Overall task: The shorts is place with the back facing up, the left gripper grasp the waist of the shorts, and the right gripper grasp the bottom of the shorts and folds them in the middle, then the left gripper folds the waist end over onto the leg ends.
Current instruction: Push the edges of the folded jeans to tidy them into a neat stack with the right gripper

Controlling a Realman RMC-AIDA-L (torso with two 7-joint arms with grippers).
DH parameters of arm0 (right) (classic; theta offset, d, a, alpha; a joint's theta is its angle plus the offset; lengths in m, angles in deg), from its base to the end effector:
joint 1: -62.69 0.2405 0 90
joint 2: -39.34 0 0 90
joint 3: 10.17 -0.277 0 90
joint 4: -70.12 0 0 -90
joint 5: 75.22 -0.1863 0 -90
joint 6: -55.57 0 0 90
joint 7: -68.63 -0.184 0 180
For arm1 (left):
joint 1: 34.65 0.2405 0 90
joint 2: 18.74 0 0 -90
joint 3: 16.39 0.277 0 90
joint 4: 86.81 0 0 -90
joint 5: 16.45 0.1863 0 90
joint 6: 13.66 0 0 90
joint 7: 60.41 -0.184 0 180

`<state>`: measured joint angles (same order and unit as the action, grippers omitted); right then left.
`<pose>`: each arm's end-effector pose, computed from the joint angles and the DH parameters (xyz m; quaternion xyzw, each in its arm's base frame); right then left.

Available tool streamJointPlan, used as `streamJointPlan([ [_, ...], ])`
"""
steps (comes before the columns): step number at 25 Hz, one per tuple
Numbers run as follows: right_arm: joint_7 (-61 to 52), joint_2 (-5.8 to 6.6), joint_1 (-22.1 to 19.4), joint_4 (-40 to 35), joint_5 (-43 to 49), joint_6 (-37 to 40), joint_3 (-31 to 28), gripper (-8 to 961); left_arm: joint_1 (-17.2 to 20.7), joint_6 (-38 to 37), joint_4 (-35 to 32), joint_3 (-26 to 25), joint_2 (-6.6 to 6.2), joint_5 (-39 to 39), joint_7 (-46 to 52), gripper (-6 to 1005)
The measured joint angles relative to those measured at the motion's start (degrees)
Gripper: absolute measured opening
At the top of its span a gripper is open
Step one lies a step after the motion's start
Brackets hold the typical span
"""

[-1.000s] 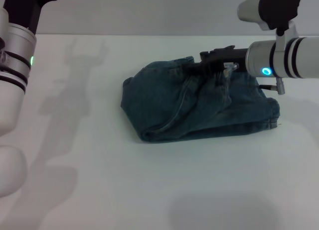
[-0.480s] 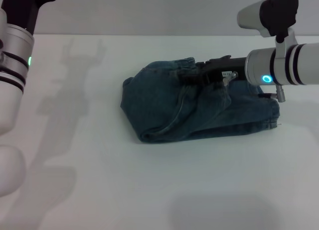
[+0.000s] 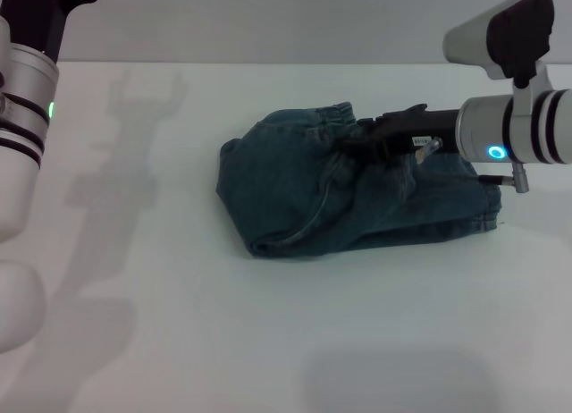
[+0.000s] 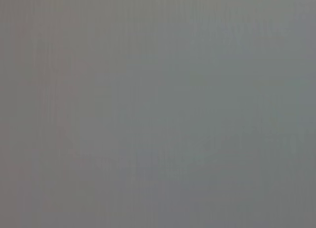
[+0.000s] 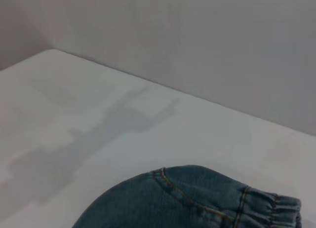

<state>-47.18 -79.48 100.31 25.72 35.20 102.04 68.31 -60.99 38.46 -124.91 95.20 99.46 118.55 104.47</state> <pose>0.2111 0.4240 -0.0914 -0.9118 0.3084 0.1014 0.2513 -0.2275 0.4303 0.0263 -0.6416 -0.1584 -0.3416 0.6682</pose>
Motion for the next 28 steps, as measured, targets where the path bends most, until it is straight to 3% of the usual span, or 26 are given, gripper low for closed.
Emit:
streamJointPlan([
  [4, 0.1, 0.01, -0.6, -0.8, -0.1, 0.5, 0.0, 555, 0.0, 0.0, 0.1, -0.1, 0.0, 0.0, 0.0, 843],
  [7, 0.2, 0.01, -0.6, -0.8, -0.1, 0.5, 0.1, 326, 0.0, 0.0, 0.1, -0.1, 0.0, 0.0, 0.0, 843],
  [18, 0.2, 0.01, -2.0, -1.9, -0.2, 0.2, -0.5, -1, 0.0, 0.2, 0.1, -0.2, -0.05, 0.0, 0.0, 843],
  [28, 1.4, -0.1, -7.6, -9.2, -3.0, -2.0, -2.1, -2, 0.0, 0.7, 0.3, -0.2, -0.16, 0.0, 0.0, 843],
])
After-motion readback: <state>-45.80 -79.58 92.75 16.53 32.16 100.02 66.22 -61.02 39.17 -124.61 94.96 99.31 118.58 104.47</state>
